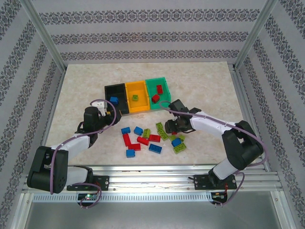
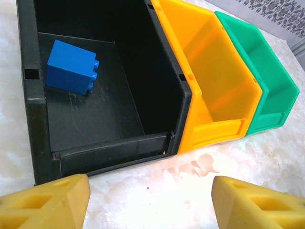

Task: Sort the legos into containers by color
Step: Pick up the lego from the center of the table, then place the lego in the container.

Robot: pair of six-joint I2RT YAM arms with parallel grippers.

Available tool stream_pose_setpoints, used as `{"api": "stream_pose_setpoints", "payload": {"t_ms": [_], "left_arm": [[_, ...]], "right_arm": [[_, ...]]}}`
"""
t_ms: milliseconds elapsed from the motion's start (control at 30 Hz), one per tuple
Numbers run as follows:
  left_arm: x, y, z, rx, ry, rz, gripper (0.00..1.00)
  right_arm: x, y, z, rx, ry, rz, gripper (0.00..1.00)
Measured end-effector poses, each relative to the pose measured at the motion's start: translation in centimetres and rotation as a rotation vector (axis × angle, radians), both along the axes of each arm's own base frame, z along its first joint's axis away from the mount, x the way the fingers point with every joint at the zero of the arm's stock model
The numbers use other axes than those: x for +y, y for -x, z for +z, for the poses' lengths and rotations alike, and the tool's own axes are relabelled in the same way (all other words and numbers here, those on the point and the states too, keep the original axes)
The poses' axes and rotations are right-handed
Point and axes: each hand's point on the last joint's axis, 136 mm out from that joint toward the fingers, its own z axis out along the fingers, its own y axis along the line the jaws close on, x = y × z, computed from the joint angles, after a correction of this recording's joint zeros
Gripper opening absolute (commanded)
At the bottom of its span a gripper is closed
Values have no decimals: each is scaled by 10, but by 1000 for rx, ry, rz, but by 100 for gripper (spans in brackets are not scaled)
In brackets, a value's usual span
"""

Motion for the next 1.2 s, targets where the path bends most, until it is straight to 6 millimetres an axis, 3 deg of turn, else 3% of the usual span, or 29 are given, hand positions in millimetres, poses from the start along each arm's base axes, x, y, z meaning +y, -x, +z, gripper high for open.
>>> {"api": "stream_pose_setpoints", "payload": {"t_ms": [200,400,667,867,1067,1200], "left_arm": [[0,0,-3,8,0,1,68],[0,0,-3,9,0,1,68],[0,0,-3,9,1,1,68],[0,0,-3,9,1,1,68],[-1,0,-3,11,4,-1,69],[-2,1,-3,11,8,-7,73]], "right_arm": [[-4,1,-10,26,55,3,51],[-1,-5,-12,23,88,13,30],[0,-9,-8,12,85,14,29],[5,-16,5,-30,50,9,29],[10,-44,27,-95,-35,-36,28],[21,-85,53,-170,-109,-69,28]]}}
